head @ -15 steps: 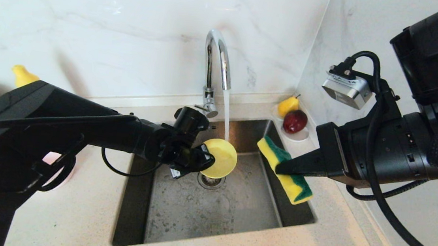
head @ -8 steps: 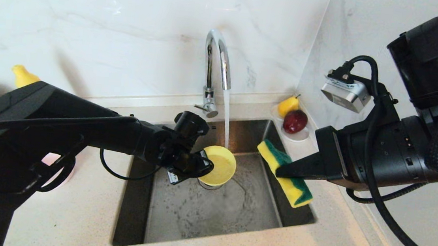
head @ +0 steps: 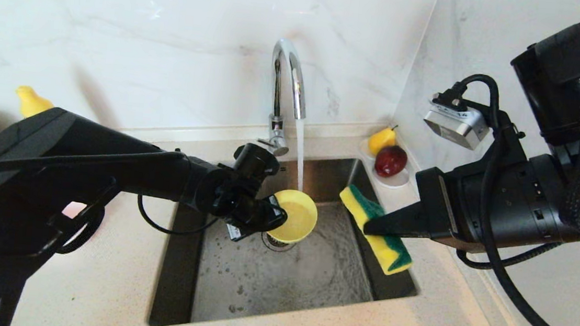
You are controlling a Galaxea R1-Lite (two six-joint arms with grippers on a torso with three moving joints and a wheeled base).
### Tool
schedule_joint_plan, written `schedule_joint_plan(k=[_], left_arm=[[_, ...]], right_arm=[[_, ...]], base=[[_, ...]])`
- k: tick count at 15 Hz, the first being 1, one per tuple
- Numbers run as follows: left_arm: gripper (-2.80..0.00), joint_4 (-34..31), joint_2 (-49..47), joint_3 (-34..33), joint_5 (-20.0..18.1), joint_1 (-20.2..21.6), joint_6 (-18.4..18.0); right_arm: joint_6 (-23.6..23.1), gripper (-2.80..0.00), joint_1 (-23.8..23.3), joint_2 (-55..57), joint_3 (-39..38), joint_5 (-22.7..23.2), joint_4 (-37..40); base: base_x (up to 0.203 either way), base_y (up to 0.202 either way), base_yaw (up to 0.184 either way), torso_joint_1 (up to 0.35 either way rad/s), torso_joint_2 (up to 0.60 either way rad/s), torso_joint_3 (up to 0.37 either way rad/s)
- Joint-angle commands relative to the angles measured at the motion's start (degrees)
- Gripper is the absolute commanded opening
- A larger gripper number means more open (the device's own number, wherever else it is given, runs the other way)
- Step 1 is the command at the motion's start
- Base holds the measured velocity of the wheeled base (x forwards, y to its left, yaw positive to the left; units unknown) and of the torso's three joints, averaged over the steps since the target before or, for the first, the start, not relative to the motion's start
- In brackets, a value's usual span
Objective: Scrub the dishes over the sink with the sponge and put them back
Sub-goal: Rinse the bowl
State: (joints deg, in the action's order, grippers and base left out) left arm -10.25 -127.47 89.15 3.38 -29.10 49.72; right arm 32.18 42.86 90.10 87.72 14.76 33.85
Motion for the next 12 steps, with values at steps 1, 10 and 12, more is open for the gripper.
schedule_joint_plan(k=[1, 10, 12], left_arm=[[-2.8, -1.59, -1.56, 2.97, 0.15, 0.01, 1.01], [-2.8, -4.17, -2.68, 6.04, 0.4, 0.01, 2.49], [-2.8, -4.26, -2.61, 5.45, 0.4, 0.01, 2.49]], right_arm=[[0.16, -2.8, 0.03, 0.16, -0.67, 0.18, -0.44], [0.07, -2.8, -0.59, -0.1, -1.41, 0.53, -1.69], [0.16, -2.8, -0.59, -0.1, -1.55, 0.53, -1.69]], base=[[0.0, 0.0, 0.0, 0.0, 0.0, 0.0], [0.0, 0.0, 0.0, 0.0, 0.0, 0.0], [0.0, 0.0, 0.0, 0.0, 0.0, 0.0]])
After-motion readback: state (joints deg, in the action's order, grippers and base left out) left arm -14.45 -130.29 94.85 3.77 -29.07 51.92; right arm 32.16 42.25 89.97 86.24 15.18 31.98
